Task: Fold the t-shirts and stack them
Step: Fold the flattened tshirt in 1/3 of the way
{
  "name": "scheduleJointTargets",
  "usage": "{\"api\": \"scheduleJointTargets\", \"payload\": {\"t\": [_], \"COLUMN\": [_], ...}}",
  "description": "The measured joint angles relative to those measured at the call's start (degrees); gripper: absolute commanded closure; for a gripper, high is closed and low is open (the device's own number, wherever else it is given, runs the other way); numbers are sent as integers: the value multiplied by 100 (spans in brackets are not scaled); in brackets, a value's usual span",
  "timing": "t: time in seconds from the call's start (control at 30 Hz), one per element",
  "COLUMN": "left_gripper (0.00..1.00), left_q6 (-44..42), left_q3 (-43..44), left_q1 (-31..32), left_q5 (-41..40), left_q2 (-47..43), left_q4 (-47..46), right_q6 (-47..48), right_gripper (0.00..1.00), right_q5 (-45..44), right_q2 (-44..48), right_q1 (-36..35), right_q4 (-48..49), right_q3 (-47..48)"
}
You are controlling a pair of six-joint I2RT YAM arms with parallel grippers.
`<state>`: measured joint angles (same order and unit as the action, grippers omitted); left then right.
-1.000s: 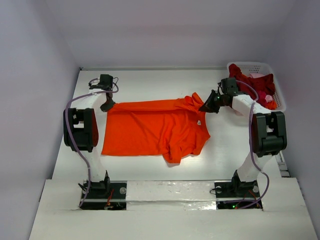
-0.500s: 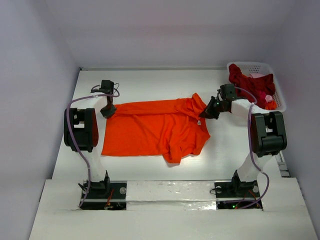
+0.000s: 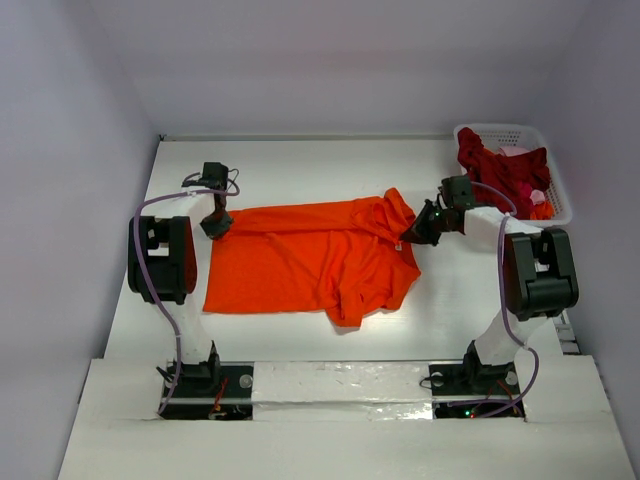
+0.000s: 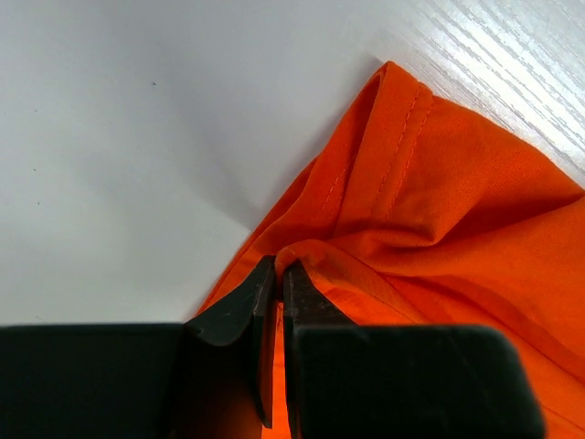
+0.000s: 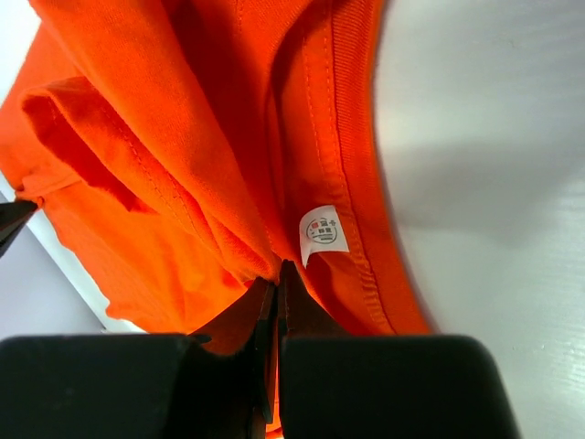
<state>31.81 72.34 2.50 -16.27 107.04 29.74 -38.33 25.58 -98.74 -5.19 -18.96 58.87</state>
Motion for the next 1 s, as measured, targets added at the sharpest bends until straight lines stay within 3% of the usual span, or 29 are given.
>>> {"api": "scheduleJointTargets", "payload": {"t": [1.0], "left_gripper": [100], "left_q6": [11], "left_q3": [-87], "left_q1": [-79], "left_q5": [-2], "left_q2": [-177], "left_q4": [111], "right_q6": [-680], "right_gripper": [100], "right_q5": [-417], "right_q2": [254], "right_q1": [0], "right_q4": [315], "right_q3": [-328]}}
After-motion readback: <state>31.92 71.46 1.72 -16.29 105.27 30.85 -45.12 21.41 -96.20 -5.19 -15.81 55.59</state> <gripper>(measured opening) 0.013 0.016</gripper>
